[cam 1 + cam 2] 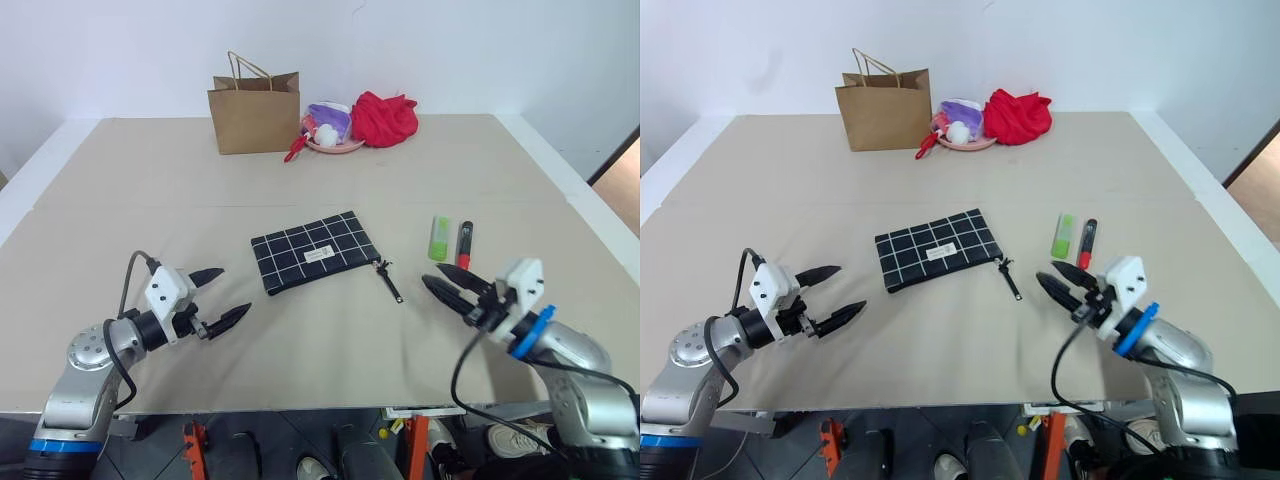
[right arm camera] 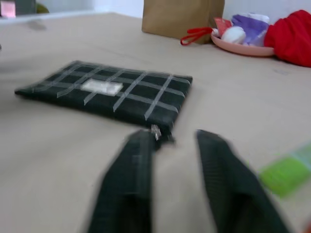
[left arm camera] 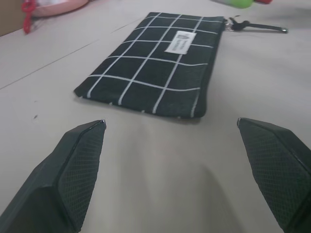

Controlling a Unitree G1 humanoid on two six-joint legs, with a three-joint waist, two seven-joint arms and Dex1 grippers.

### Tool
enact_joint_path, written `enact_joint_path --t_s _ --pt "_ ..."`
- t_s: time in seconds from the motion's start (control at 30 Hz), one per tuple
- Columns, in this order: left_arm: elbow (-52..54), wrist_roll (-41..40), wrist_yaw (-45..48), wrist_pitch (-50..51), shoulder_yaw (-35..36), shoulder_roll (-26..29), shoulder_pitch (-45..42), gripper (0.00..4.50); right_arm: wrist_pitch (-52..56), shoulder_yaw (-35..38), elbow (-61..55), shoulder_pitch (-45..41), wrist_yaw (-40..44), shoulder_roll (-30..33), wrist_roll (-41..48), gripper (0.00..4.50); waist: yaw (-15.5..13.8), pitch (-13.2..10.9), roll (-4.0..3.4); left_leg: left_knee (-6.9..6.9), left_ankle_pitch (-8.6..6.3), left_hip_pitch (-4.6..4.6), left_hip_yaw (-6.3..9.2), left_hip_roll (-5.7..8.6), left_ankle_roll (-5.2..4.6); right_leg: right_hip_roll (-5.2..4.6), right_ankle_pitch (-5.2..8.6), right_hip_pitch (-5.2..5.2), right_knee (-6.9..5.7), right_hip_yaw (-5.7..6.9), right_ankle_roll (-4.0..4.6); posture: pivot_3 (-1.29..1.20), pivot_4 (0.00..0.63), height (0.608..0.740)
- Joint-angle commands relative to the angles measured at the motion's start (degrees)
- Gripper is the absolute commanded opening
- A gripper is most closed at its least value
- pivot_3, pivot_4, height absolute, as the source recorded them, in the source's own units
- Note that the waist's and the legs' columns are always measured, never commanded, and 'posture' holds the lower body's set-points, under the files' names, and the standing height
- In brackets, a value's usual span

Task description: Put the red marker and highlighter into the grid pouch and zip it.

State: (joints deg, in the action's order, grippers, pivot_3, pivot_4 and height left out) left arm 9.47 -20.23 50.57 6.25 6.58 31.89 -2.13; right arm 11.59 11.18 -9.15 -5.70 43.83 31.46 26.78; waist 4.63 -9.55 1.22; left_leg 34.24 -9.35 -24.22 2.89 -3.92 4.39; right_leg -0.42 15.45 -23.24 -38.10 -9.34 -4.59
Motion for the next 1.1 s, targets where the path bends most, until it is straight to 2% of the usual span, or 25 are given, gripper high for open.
enact_joint_path --t_s 0.03,0.1,0.23,0.43,0.57,0.87,1.1 --pt "1.8 0.3 2.1 -2.2 -1.0 1.4 -0.2 4.50 3.0 -3.1 -0.1 -6.0 -4.3 -2.0 -2.0 0.07 0.0 0.0 0.00 0.00 0.00 -0.02 0.02 0.00 0.00 0.00 0.00 0.00 0.00 0.01 0.00 0.00 0.150 0.740" --pt "2.1 0.2 2.4 -2.3 -1.4 1.7 -0.2 4.50 4.3 -4.4 1.4 -8.6 -6.2 -2.9 -3.6 0.07 0.0 0.0 0.00 0.00 0.00 -0.04 0.01 0.00 0.00 0.00 0.00 -0.02 0.00 0.01 -0.01 0.00 0.150 0.740" --pt "1.9 0.4 2.7 -2.6 -1.7 2.2 -0.5 4.50 7.7 -4.8 5.9 -14.6 -17.4 -7.4 -8.3 0.07 -0.1 0.0 0.01 -0.04 0.00 -0.07 0.06 0.00 0.00 0.00 0.03 -0.02 0.00 0.05 -0.05 0.00 0.150 0.740" --pt "1.4 0.4 2.6 -2.6 -1.9 2.3 -1.1 4.50 9.7 -8.6 6.4 -17.3 -21.1 -11.5 -12.0 0.07 -0.1 0.0 0.00 -0.20 0.00 -0.09 0.21 0.00 0.00 0.02 -0.04 -0.05 0.00 0.16 -0.26 0.00 0.150 0.740" --pt "0.0 0.3 2.8 -2.4 -2.5 2.1 -2.8 4.50 5.4 -12.4 11.5 -19.3 -20.9 -11.4 -17.5 0.07 0.0 0.0 0.00 -0.21 0.00 -0.09 0.23 0.00 0.00 0.03 -0.06 -0.05 0.00 0.19 -0.28 0.00 0.150 0.740" --pt "-2.6 0.8 3.7 -2.6 -3.6 2.3 -5.5 4.50 2.2 -14.6 17.8 -19.5 -17.2 -11.9 -19.5 0.07 0.0 0.0 0.00 -0.22 0.00 -0.10 0.26 0.01 0.00 0.03 -0.06 -0.03 -0.01 0.22 -0.29 0.00 0.150 0.740" --pt "-4.0 2.5 4.6 -3.7 -4.6 2.7 -6.5 4.50 1.3 -14.9 19.4 -19.8 -17.6 -12.6 -21.6 0.07 0.1 0.0 0.02 -0.19 0.01 -0.05 0.28 0.01 -0.01 0.05 -0.11 0.01 -0.02 0.23 -0.28 0.00 0.150 0.740"
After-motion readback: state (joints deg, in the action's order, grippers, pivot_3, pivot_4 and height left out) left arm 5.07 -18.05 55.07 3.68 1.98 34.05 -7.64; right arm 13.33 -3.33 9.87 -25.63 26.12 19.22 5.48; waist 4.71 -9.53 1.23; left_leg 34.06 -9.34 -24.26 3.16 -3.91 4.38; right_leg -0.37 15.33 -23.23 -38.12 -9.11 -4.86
